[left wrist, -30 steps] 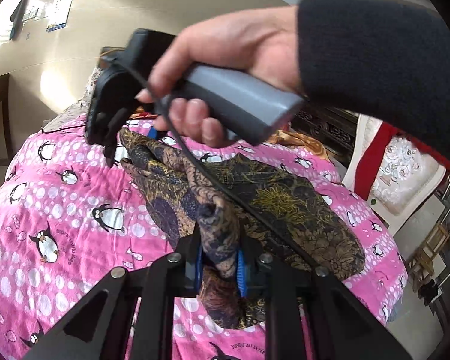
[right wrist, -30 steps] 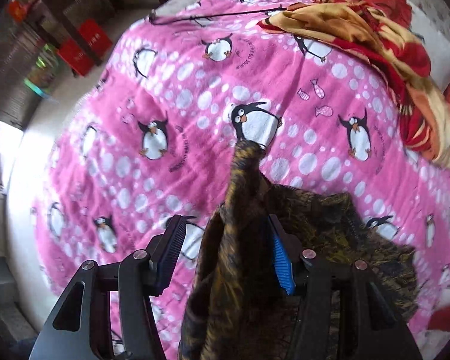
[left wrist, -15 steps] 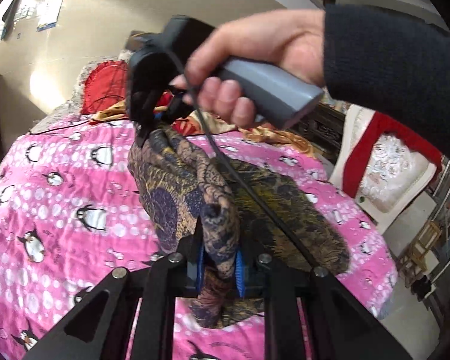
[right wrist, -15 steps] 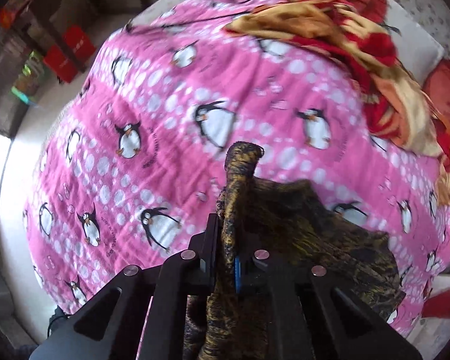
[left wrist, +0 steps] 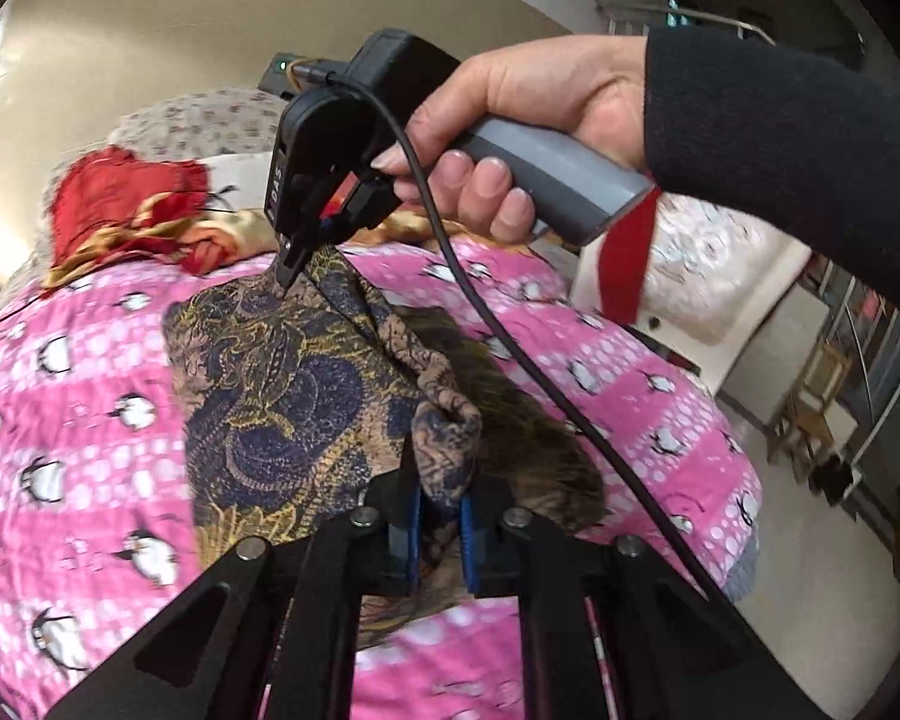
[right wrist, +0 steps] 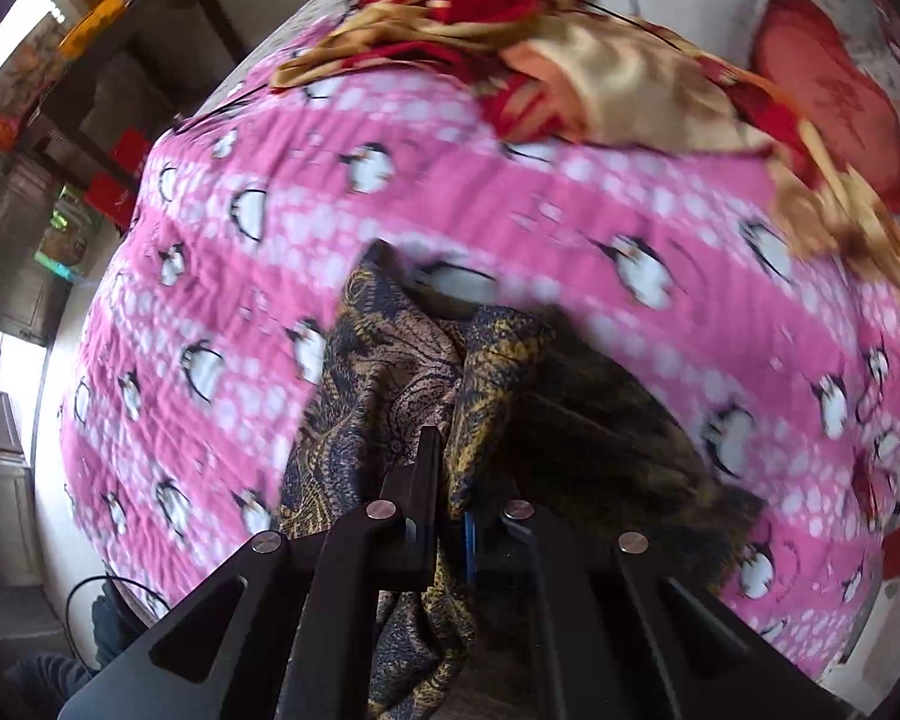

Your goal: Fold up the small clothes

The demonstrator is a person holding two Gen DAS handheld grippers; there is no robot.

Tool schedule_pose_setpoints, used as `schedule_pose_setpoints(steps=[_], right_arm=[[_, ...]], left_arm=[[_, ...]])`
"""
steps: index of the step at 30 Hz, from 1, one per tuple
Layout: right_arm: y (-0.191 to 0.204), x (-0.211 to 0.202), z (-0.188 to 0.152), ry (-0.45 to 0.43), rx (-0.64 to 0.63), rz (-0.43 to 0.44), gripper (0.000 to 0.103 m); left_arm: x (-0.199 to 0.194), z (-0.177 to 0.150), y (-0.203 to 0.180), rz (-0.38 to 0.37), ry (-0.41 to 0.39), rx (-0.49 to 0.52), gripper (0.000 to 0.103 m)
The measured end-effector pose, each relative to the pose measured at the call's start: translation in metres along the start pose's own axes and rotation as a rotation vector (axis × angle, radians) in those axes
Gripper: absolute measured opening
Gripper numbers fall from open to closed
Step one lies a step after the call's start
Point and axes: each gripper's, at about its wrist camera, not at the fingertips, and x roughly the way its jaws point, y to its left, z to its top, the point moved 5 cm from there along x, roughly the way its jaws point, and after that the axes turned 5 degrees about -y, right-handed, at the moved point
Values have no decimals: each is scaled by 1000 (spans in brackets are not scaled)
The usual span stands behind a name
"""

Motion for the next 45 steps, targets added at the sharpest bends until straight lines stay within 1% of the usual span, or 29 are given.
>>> schedule_pose_setpoints(steps=[5, 9, 13, 14, 17, 19, 20, 21, 22, 23, 26, 27, 28, 30, 32, 33, 35, 36, 37, 38, 39, 40, 41, 42, 43, 44, 45], right_arm=[[-50, -13, -30, -9, 41, 8, 13], [-86, -14, -52, -14, 80, 8, 13], [-114, -3, -70, -14, 122, 10, 13], [-119, 1, -73, -17, 128, 13, 13], [-129, 13, -81, -59, 152, 27, 14], [-133, 18, -86, -91, 168, 17, 15], [-135, 19, -89, -103, 188, 30, 19], [-137, 19, -91, -119, 214, 44, 20], [-140, 16, -94, -140, 237, 51, 22], [-143, 10, -96, -166, 254, 58, 22], [-151, -23, -102, -274, 305, 62, 22], [-152, -38, -105, -318, 318, 70, 22], [-151, -57, -112, -366, 321, 58, 23], [-142, -83, -125, -423, 294, 20, 27], [-117, -102, -145, -479, 221, 35, 31], [-97, -109, -161, -512, 165, 43, 33], [-66, -110, -187, -551, 76, 63, 40], [-52, -105, -200, -543, 32, 54, 40], [-39, -97, -208, -528, 3, 32, 40], [-28, -88, -217, -509, -16, -6, 39], [-23, -81, -222, -497, -23, -25, 38], [-18, -72, -229, -491, -23, -52, 29], [-17, -65, -235, -485, -21, -75, 23], [-17, -51, -240, -468, -16, -110, 23], [-24, -41, -247, -449, -10, -142, 23], [-33, -23, -252, -404, 16, -197, 23], [-42, -13, -260, -379, 51, -215, 23]], left_arm=[[26, -8, -42, -44, 42, 41, 9], [48, -15, -65, -61, 80, 63, 9], [69, -23, -82, -70, 116, 72, 9], [77, -28, -85, -62, 131, 82, 9], [92, -41, -85, -42, 172, 88, 10], [95, -47, -85, -41, 190, 87, 12], [93, -48, -85, -43, 189, 91, 17], [90, -49, -85, -50, 187, 99, 23], [87, -49, -86, -57, 188, 103, 26], [83, -49, -87, -67, 190, 103, 31], [61, -50, -82, -90, 184, 82, 45], [50, -49, -76, -92, 176, 64, 47], [42, -48, -69, -93, 164, 50, 48], [21, -44, -46, -67, 135, -1, 54], [4, -37, -16, -47, 94, -85, 58], [0, -35, -2, -31, 73, -120, 58], [-5, -32, 24, 2, 34, -182, 58], [-2, -31, 35, 15, 46, -213, 56], [4, -33, 43, 10, 72, -241, 56], [13, -39, 51, -7, 108, -275, 45], [21, -45, 58, 13, 138, -290, 29], [27, -53, 62, 31, 169, -298, 21], [36, -63, 67, 39, 199, -311, 18], [43, -73, 70, 44, 224, -322, 14], [47, -80, 74, 46, 218, -326, 14], [48, -83, 74, 38, 196, -319, 13], [48, -83, 73, 44, 193, -305, 13]])
